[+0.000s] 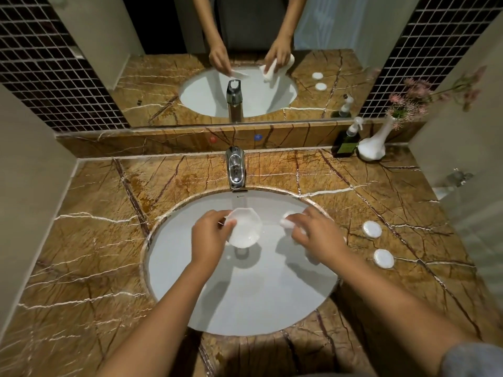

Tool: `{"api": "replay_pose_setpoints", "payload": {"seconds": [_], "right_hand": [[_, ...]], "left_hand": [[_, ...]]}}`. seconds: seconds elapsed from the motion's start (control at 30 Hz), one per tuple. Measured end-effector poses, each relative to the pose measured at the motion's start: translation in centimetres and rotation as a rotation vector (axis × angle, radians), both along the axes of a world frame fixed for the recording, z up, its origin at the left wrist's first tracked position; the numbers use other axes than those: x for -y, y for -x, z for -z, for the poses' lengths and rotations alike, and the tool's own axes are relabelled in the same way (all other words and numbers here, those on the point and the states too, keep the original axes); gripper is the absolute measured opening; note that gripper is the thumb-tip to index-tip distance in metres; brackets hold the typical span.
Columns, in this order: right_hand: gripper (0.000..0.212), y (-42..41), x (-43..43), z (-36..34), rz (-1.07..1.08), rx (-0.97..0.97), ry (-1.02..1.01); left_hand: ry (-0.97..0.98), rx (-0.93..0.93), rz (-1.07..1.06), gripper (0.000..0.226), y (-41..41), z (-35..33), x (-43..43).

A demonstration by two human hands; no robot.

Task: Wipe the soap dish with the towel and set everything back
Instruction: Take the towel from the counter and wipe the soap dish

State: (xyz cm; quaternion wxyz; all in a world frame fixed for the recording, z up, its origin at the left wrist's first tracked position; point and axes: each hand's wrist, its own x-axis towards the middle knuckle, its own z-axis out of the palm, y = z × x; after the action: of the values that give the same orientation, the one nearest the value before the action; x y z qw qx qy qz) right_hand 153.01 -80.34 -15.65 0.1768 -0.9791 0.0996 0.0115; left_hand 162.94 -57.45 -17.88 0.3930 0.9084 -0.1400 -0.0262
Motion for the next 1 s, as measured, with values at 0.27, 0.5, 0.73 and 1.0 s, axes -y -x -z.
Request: {"api": "replay_pose_setpoints", "payload": {"seconds": [0.27, 0.5, 0.73, 1.0], "right_hand": [[0.036, -1.4, -5.8, -1.9, -0.01, 0.325, -0.17], [0.04, -2.7, -8.5, -0.8, -0.057, 0.082, -0.098], [0.039, -3.6, -7.6, -0.9, -0.153, -0.094, -0.137], [0.039, -7.1, -14.3, -0.3, -0.14, -0.058, -0.381]], "left_hand": [[0.399, -0.558, -0.19, 0.023, 0.6, -0.3, 1.9], [0.648, -0.736, -0.226, 0.037, 1.6, -1.0, 2.7], [0.699, -0.781, -0.412, 0.04, 1.9, -0.5, 1.3], [0.88, -0.658, -0.741, 0.041, 1.5, 0.1, -4.9]]}}
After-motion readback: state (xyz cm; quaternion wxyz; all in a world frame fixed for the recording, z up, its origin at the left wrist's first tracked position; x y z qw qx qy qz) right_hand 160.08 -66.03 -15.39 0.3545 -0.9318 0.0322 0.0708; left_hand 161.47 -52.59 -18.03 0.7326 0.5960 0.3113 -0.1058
